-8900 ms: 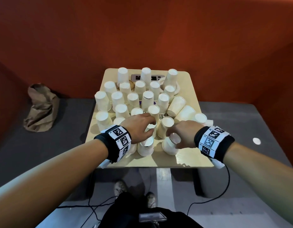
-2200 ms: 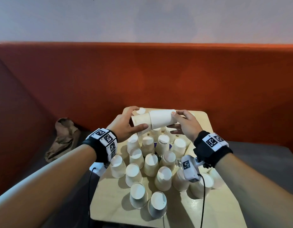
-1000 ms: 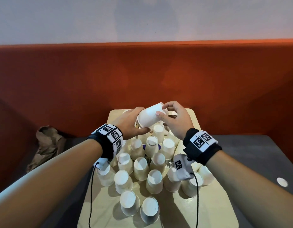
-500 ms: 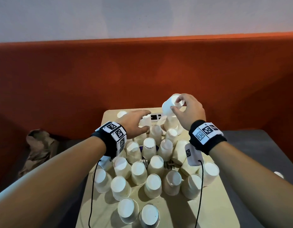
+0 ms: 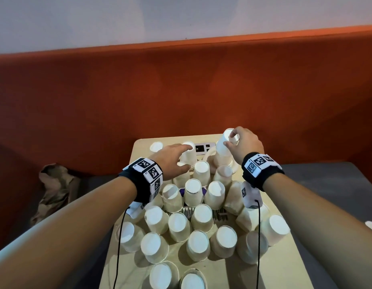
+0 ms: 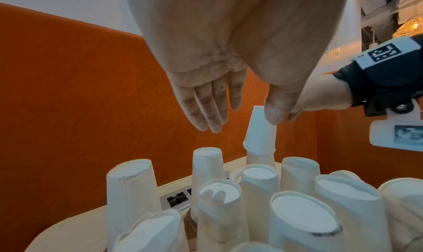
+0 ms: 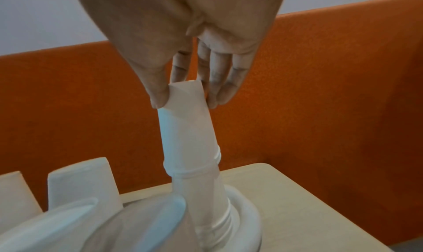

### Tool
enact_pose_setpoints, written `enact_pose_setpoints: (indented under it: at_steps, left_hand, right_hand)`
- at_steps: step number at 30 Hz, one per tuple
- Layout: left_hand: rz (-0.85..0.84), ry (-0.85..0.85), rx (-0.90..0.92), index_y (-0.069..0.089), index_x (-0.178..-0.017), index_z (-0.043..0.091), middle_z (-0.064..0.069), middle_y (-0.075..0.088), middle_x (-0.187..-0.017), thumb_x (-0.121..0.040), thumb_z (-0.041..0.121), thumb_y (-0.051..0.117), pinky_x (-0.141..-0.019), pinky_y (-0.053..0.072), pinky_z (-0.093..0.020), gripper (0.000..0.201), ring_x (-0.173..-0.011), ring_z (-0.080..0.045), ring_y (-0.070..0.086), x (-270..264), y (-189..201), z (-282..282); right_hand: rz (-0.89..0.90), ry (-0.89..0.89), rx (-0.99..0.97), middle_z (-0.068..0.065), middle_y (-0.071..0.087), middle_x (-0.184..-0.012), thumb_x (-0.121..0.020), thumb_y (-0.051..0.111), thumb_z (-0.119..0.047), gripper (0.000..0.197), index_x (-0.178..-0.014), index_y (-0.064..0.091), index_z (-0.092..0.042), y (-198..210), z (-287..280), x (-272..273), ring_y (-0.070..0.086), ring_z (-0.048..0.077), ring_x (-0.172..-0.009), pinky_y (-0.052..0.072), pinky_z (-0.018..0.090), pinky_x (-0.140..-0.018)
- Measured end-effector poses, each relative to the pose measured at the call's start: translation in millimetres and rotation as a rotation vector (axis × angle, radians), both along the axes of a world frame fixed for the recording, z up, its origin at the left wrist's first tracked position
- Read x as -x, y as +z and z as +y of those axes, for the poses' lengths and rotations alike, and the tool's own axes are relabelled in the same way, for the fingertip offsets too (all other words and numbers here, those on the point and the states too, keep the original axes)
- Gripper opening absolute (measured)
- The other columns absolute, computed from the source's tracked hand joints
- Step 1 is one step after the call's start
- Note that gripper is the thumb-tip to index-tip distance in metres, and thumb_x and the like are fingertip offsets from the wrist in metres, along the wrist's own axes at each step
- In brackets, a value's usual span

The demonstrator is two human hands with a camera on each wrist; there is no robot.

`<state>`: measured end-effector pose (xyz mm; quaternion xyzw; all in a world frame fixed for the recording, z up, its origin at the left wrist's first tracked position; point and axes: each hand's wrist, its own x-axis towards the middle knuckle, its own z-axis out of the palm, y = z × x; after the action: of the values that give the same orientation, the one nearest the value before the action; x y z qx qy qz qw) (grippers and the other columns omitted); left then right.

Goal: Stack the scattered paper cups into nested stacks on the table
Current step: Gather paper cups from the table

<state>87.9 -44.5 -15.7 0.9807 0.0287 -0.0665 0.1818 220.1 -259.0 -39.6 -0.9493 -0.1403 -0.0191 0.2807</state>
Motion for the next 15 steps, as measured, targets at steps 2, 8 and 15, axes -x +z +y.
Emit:
enact_pose_setpoints:
  at_steps: [2, 8, 15]
  left_hand:
    - [0.022, 0.002, -0.006, 0.039, -0.146, 0.029, 0.004, 0.047, -0.146, -0.088, 0.04, 0.062, -0.103, 0.043, -0.039, 0.063, -0.123, -0.017, 0.053, -2, -4, 0]
    - [0.033, -0.008, -0.017, 0.038, -0.146, 0.027, 0.003, 0.044, -0.149, -0.09, 0.04, 0.062, -0.105, 0.037, -0.031, 0.062, -0.132, -0.017, 0.046, -8, -12, -1]
    - [0.037, -0.015, -0.014, 0.038, -0.147, 0.027, 0.003, 0.044, -0.149, -0.091, 0.04, 0.062, -0.104, 0.037, -0.03, 0.062, -0.132, -0.017, 0.046, -12, -15, 0]
  right_hand:
    - [0.006, 0.023, 0.039, -0.002, 0.059, -0.119, -0.091, 0.067, -0.035, 0.022, -0.106, 0.057, -0.022, -7, 2, -3, 0.048, 0.017, -0.087, 0.037, 0.029, -0.07]
    - [0.043, 0.045, 0.114, 0.0, 0.061, -0.119, -0.091, 0.067, -0.034, 0.023, -0.107, 0.056, -0.022, -24, 8, -8, 0.059, 0.026, -0.096, 0.039, 0.029, -0.07]
    - [0.089, 0.067, 0.184, 0.004, 0.06, -0.12, -0.093, 0.063, -0.032, 0.023, -0.113, 0.057, -0.023, -39, 9, -9, 0.061, 0.028, -0.099, 0.038, 0.029, -0.07]
